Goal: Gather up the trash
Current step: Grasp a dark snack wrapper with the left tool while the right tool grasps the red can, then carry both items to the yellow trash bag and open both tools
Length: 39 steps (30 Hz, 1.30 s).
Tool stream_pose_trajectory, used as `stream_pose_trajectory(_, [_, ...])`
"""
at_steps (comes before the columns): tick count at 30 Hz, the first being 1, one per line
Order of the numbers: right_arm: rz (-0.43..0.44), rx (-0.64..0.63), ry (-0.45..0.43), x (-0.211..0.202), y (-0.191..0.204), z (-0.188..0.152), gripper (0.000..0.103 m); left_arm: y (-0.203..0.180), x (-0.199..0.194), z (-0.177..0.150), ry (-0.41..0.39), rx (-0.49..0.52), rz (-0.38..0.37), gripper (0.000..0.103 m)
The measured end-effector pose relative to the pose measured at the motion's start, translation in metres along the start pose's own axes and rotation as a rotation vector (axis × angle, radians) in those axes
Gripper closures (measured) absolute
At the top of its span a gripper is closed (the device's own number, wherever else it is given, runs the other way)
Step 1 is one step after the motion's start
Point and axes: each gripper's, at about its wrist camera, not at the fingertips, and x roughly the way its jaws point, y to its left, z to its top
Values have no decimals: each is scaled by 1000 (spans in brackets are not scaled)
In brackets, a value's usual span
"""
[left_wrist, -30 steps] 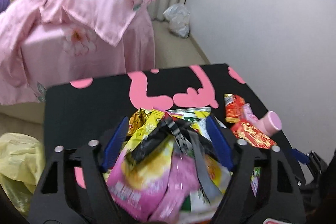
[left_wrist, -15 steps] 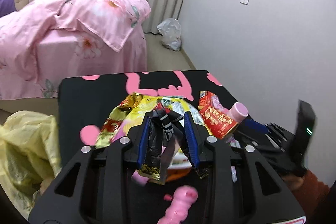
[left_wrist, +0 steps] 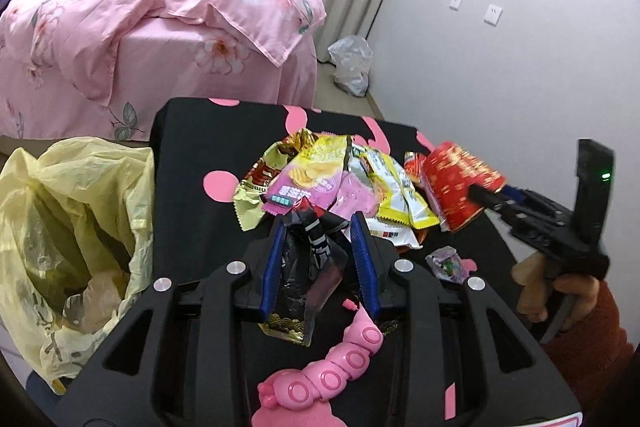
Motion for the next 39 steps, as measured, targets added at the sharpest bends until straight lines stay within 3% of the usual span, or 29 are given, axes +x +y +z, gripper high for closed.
stream_pose_trajectory(4, [-4, -57, -61, -35, 24, 30, 60, 10, -23, 3, -55, -7, 25, 72])
stream_pose_trajectory(10, [64, -175, -128, -70, 82, 81, 60, 57, -72, 7, -151, -90, 147, 72])
stream_pose_trajectory(18, [201, -308, -146, -60, 179, 104, 59, 155, -126, -2, -223, -242, 353, 72])
stream_pose_trajectory(21, [261, -317, -117, -36, 206, 101, 59, 178, -131, -9, -208, -265, 371, 72])
stream_pose_trajectory(26, [331, -299, -12, 16, 226, 87, 59, 190, -114, -18, -157, -261, 325, 72])
stream_pose_trajectory(32, [397, -290, 93, 60, 240, 70, 59, 209, -51, -19, -18, -269, 237, 72])
stream_pose_trajectory(36, [420, -301, 136, 81, 251, 63, 59, 242, -25, -30, 61, -299, 368, 73])
stream_pose_trajectory(39, [450, -302, 169, 96, 260, 59, 59, 252, -31, -41, 64, -319, 402, 74])
